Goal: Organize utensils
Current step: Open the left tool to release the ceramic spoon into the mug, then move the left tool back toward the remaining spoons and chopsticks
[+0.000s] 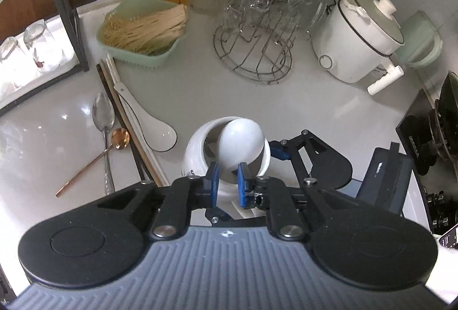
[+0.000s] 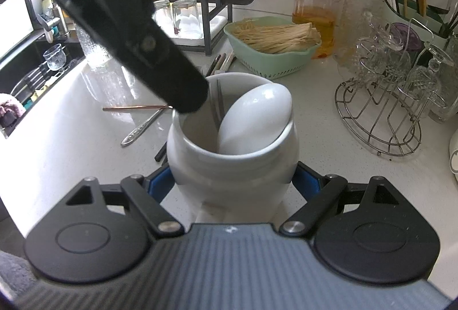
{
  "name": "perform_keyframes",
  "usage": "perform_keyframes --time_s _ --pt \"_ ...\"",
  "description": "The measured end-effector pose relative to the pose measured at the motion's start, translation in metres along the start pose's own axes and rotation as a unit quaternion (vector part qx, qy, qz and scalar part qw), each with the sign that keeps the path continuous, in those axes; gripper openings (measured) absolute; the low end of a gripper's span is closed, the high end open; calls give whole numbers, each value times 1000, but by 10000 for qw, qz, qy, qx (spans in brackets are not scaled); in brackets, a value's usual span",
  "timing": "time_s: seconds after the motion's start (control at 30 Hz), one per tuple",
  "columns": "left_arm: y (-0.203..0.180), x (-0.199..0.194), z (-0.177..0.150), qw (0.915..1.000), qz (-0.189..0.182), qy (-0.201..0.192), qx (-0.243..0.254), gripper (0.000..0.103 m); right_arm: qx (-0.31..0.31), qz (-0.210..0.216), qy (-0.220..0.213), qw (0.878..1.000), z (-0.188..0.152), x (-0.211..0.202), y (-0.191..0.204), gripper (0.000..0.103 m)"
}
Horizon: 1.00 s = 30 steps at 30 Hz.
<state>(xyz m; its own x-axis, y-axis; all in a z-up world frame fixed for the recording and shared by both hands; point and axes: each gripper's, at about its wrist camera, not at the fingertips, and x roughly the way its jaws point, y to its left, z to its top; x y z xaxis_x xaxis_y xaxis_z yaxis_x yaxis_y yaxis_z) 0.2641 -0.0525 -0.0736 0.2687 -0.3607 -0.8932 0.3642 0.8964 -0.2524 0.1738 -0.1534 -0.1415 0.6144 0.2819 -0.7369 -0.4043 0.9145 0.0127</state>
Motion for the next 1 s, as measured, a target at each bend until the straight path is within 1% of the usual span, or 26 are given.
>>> perform_keyframes --time_s 0.13,0.27,0.37,0.47,0.53,0.6,0.8,0.9,1.0 --pt "0 -1 1 9999 -107 -29 -49 16 -2 -5 -4 10000 0 0 0 90" --pt "-1 -5 1 9999 -82 -117 13 16 -2 -4 -4 10000 0 0 0 90" --pt "-1 -11 0 9996 -2 -282 85 17 8 -9 -11 10000 0 0 0 90" --pt "1 -16 -1 9990 51 -440 29 17 21 -25 -21 10000 0 -1 0 90" --pt "3 -20 -4 9983 98 -567 6 22 24 -40 -26 10000 0 -1 1 90" --pt "6 -24 -7 9976 129 -673 -16 24 34 -59 -32 10000 0 -1 1 90" --pt "18 -36 -24 9944 268 -1011 -139 24 62 -82 -46 9999 0 -1 1 90" --pt "24 -39 -33 9928 391 -1115 -189 24 85 -95 -48 9999 0 -1 2 90" --pt "34 -39 -43 9911 431 -1192 -400 24 103 -122 -25 9999 2 -1 3 90"
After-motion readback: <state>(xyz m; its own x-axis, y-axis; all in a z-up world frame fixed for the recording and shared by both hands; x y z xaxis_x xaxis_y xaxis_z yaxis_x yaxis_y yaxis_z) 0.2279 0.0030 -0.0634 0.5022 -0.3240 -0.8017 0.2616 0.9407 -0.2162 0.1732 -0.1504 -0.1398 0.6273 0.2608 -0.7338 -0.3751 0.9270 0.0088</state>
